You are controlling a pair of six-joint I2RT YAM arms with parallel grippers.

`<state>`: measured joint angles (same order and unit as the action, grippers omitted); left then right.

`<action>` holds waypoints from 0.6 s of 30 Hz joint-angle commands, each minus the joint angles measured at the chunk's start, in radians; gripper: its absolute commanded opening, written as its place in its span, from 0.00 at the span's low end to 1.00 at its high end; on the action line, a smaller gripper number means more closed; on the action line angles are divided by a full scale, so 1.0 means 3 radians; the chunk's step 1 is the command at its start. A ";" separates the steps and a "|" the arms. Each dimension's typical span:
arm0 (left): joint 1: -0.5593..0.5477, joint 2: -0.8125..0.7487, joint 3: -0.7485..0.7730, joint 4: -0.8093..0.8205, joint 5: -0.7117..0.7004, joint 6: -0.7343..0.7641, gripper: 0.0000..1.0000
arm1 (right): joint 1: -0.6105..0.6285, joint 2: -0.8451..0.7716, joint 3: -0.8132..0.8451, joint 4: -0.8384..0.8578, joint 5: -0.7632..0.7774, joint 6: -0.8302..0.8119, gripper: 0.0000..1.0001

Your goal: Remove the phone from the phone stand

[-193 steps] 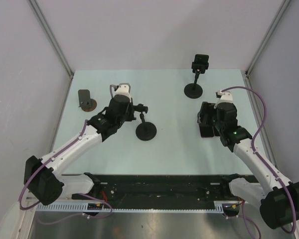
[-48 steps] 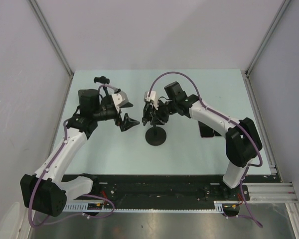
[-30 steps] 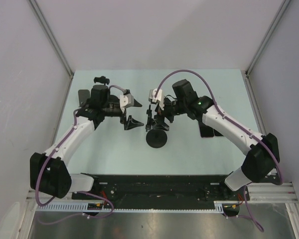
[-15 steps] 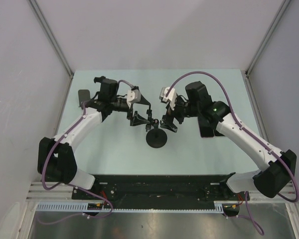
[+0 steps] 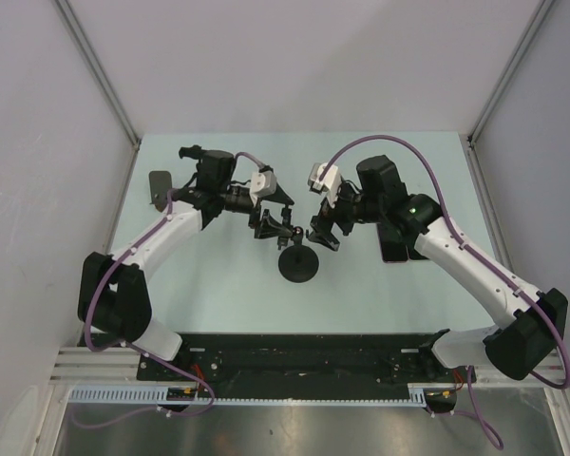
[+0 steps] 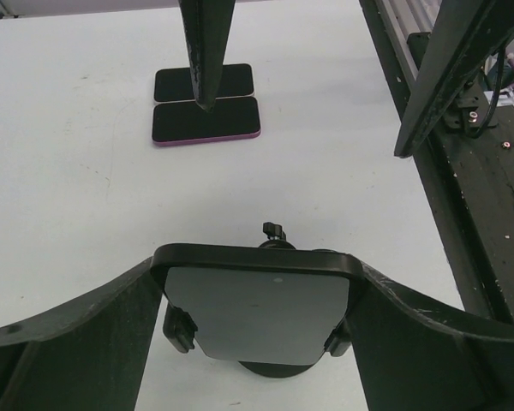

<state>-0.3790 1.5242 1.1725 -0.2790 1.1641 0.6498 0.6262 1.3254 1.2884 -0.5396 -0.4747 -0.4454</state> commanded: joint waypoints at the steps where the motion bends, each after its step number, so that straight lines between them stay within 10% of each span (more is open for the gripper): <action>1: -0.0025 -0.0054 0.0096 0.0030 0.0226 0.0100 0.82 | -0.0011 -0.0077 -0.0015 0.0208 0.0140 0.0190 1.00; 5: -0.0081 -0.0161 0.0060 0.0020 -0.0060 -0.0115 0.68 | -0.0042 -0.0062 -0.0020 0.0387 0.0319 0.0512 1.00; 13: -0.0378 -0.0391 0.0147 0.0127 -0.1449 -0.1326 0.00 | -0.0062 -0.0077 -0.0112 0.0612 0.0554 0.0820 1.00; 18: -0.0444 -0.0576 0.0070 0.0286 -0.3070 -0.2883 0.00 | -0.0032 -0.0174 -0.0352 0.1000 0.0769 0.1009 1.00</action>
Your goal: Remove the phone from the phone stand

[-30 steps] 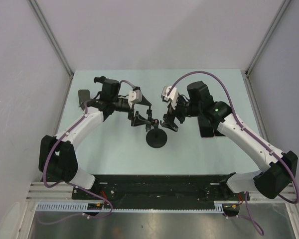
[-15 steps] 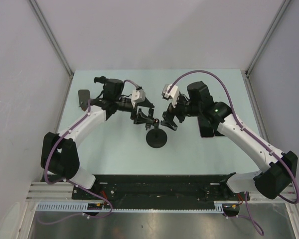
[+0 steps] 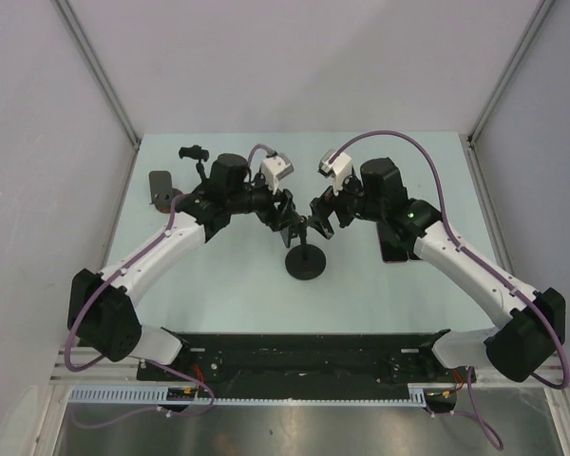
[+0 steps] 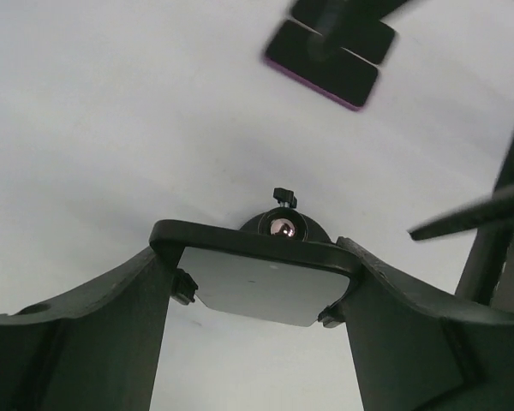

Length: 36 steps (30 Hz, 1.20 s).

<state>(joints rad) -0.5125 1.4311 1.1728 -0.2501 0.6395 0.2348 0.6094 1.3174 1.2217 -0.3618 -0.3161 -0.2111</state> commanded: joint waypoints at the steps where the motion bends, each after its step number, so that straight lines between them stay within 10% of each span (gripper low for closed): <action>1: -0.0005 -0.0347 0.0043 0.0199 -0.1501 -0.1681 0.00 | 0.0039 -0.0158 -0.0160 0.0459 0.0286 0.0259 1.00; 12: -0.0618 -0.0680 -0.0095 0.0210 -0.3343 -0.2480 0.00 | 0.0203 -0.0199 -0.0784 0.1548 0.0195 0.0688 0.94; 36: -0.0807 -0.0675 -0.0075 0.0220 -0.3267 -0.2393 0.01 | 0.0423 0.0369 -0.0979 0.2224 0.0159 0.0898 0.53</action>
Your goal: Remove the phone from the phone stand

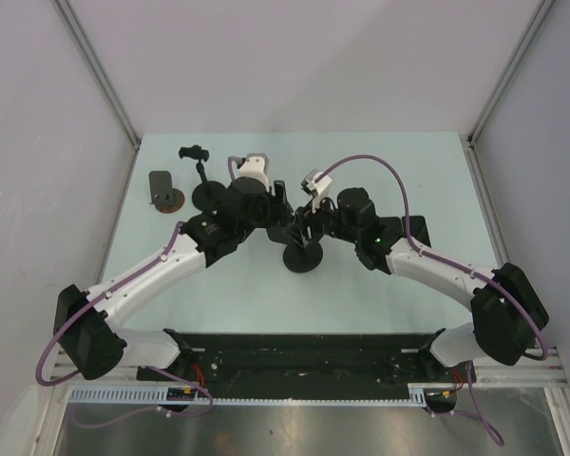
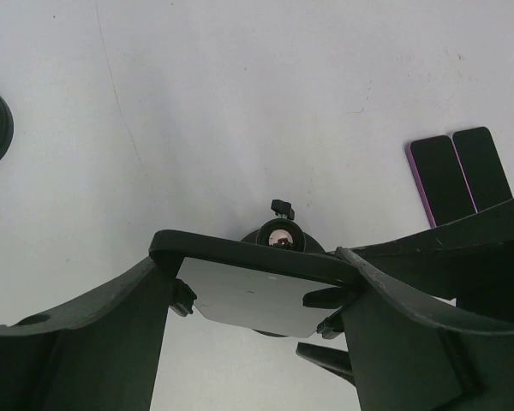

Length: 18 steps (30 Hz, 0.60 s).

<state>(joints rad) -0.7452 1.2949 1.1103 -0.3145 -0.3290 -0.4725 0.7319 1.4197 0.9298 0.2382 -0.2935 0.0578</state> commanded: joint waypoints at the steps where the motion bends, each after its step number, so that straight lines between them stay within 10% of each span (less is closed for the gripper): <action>1: -0.0032 -0.0221 0.0134 0.0430 -0.0033 -0.0021 0.00 | 0.0015 0.0028 -0.0006 0.0223 0.0084 -0.0003 0.49; 7: -0.0032 -0.0195 0.0139 0.0435 0.0028 0.0341 0.00 | 0.0010 -0.0023 -0.0006 0.0162 0.0033 -0.0039 0.00; 18: 0.0453 -0.0164 0.0155 0.0460 0.1034 0.1012 0.00 | -0.0245 -0.0140 -0.0006 -0.0098 -0.0417 -0.0065 0.00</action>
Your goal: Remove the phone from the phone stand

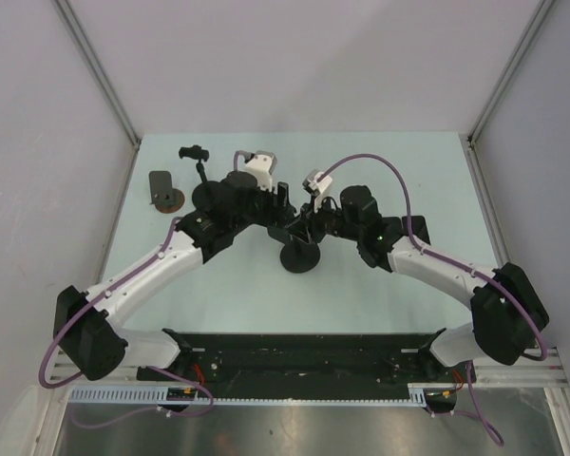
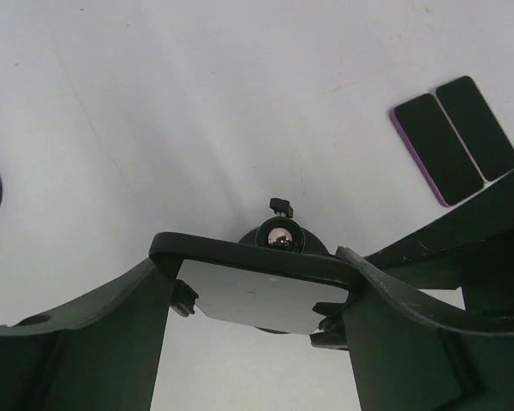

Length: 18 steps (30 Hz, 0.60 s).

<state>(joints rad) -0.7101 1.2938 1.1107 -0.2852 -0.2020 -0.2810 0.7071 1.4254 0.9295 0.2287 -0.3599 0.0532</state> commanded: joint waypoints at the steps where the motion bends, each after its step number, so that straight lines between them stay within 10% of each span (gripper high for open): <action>1: 0.0383 -0.0166 0.0143 0.0368 0.0733 0.0455 0.00 | -0.0189 -0.0154 -0.0005 -0.0077 -0.0292 -0.0044 0.00; 18: 0.0736 -0.0232 0.0071 0.0378 0.1441 0.0687 0.00 | -0.0419 -0.0052 -0.0005 -0.0057 -0.0539 0.0124 0.00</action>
<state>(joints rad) -0.5133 1.2934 1.1080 -0.2710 0.2562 -0.0956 0.6003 1.4231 0.9295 0.2237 -0.5930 0.0799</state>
